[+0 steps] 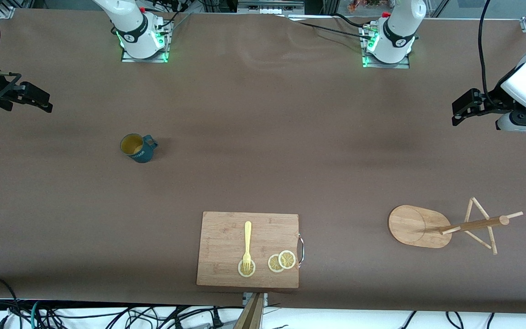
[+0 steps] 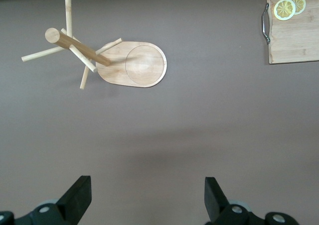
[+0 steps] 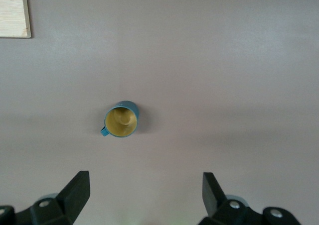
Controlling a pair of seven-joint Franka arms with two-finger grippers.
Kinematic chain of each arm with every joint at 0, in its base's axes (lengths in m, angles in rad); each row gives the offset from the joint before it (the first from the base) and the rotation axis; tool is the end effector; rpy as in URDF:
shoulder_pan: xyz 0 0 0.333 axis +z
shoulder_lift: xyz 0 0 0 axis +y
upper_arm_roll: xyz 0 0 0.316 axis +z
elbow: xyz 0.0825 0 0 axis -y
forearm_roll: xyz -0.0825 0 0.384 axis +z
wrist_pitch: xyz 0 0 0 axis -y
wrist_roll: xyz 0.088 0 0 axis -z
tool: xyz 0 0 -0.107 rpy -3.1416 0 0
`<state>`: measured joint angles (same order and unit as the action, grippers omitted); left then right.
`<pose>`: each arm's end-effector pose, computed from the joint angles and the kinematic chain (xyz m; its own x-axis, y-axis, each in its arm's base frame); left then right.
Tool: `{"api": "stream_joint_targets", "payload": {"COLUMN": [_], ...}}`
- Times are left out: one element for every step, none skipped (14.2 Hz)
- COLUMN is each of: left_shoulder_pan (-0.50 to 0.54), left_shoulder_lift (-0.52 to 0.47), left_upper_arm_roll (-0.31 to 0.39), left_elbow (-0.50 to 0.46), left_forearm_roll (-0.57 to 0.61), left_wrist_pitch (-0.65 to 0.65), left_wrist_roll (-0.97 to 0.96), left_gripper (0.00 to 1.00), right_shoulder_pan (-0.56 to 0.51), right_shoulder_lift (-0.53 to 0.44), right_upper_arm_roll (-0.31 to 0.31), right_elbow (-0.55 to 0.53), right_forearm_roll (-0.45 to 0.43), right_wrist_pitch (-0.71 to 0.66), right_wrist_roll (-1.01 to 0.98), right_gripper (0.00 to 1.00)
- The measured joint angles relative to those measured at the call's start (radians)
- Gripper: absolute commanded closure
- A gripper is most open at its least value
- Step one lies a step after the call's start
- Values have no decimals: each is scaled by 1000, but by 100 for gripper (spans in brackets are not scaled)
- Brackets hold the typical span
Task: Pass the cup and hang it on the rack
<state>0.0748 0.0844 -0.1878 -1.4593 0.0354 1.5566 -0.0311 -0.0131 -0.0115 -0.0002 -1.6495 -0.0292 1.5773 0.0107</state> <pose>0.5767 -0.0565 0.6288 0.9966 -0.0804 0.0150 -0.0801 -0.9966 -0.0192 0.5488 -0.0104 0.5944 0.9979 -0.0238 -0.0604 -0.0220 -0.9993 0.0298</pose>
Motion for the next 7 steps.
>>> {"api": "stream_joint_targets", "payload": {"left_shoulder_pan": [-1, -1, -1, -1, -1, -1, -1], "left_shoulder_lift": [0, 0, 0, 0, 0, 0, 0], "left_upper_arm_roll": [-1, -2, -3, -4, -5, -5, -5], "left_elbow": [0, 0, 0, 0, 0, 0, 0], "left_forearm_roll": [0, 0, 0, 0, 0, 0, 0], "left_wrist_pitch": [0, 0, 0, 0, 0, 0, 0], "left_wrist_roll": [0, 0, 0, 0, 0, 0, 0], "left_gripper": [0, 0, 0, 0, 0, 0, 0], "right_shoulder_pan": [0, 0, 0, 0, 0, 0, 0], "right_shoulder_lift": [0, 0, 0, 0, 0, 0, 0], "right_upper_arm_roll": [0, 0, 0, 1, 1, 1, 1], "right_elbow": [0, 0, 0, 0, 0, 0, 0], "right_forearm_roll": [0, 0, 0, 0, 0, 0, 0], "right_wrist_pitch": [0, 0, 0, 0, 0, 0, 0], "right_wrist_roll": [0, 0, 0, 0, 0, 0, 0], "right_gripper": [0, 0, 0, 0, 0, 0, 0]}}
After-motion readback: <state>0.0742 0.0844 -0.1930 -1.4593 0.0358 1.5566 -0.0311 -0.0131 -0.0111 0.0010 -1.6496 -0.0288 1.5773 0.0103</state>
